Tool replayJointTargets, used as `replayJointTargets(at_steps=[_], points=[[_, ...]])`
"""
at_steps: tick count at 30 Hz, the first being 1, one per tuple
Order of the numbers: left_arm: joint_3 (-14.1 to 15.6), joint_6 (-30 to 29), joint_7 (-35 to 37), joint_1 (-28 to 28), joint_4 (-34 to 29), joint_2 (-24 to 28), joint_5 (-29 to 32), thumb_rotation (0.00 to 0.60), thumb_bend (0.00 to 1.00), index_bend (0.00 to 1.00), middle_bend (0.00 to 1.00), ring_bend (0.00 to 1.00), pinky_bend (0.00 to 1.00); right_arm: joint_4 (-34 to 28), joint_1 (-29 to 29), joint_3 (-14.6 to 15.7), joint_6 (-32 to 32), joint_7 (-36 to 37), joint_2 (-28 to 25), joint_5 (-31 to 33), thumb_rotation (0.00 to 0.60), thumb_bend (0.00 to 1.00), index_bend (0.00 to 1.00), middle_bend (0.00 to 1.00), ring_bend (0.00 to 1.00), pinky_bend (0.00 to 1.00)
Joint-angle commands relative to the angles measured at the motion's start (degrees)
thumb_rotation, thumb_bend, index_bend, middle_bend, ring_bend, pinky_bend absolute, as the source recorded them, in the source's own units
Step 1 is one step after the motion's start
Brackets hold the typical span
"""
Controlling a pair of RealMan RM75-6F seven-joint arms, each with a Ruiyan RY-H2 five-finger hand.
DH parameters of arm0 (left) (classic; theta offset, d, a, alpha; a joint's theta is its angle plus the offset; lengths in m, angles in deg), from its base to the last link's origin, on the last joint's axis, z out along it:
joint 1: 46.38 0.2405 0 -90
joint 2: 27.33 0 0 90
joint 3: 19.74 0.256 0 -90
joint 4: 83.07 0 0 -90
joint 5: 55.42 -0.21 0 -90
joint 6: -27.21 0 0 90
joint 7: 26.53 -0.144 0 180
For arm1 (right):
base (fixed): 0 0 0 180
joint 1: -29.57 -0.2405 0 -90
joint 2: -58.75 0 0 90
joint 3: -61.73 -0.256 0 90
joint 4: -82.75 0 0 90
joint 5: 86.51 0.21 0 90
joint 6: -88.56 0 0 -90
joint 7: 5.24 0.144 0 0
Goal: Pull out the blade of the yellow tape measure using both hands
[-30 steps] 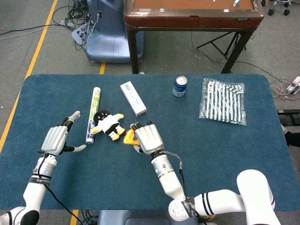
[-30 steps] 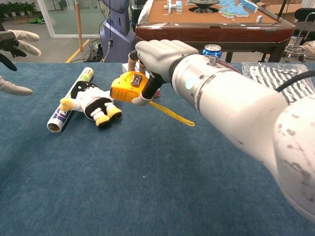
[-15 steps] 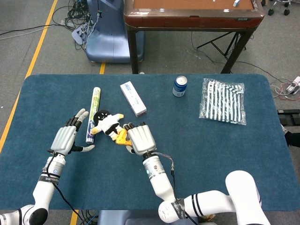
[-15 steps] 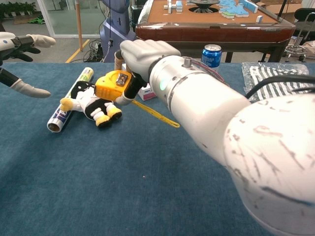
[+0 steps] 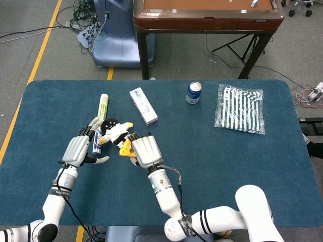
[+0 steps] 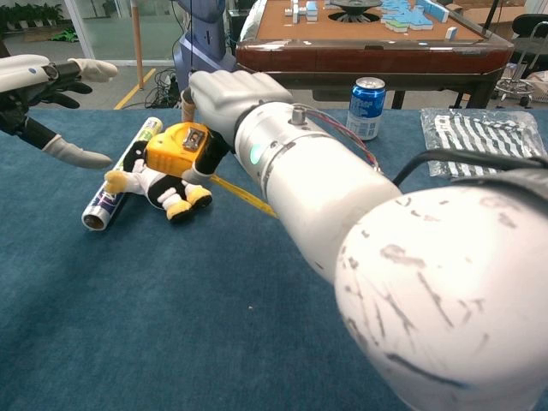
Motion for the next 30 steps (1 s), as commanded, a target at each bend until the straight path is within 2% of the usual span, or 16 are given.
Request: replayJointTargets(at_steps=[1, 30], points=[[-0.06, -0.06, 0.12, -0.19, -0.19, -0.21, 0.2, 0.6, 0.05, 0.0, 0.0, 0.0, 0.07, 0.75, -0.18, -0.27, 0.19, 0.32, 0.43, -0.13, 0.6, 0.54, 0.62, 0.64, 0.53, 0.32], [-0.12, 0.14, 1.31, -2.01, -0.55, -2.36, 2.28, 0.6, 0.05, 0.0, 0.0, 0.0, 0.07, 4.76, -1.86, -2.34, 1.79, 1.1, 3.7, -0.74, 0.6, 0.54, 0.62, 0.64, 0.53, 0.32]])
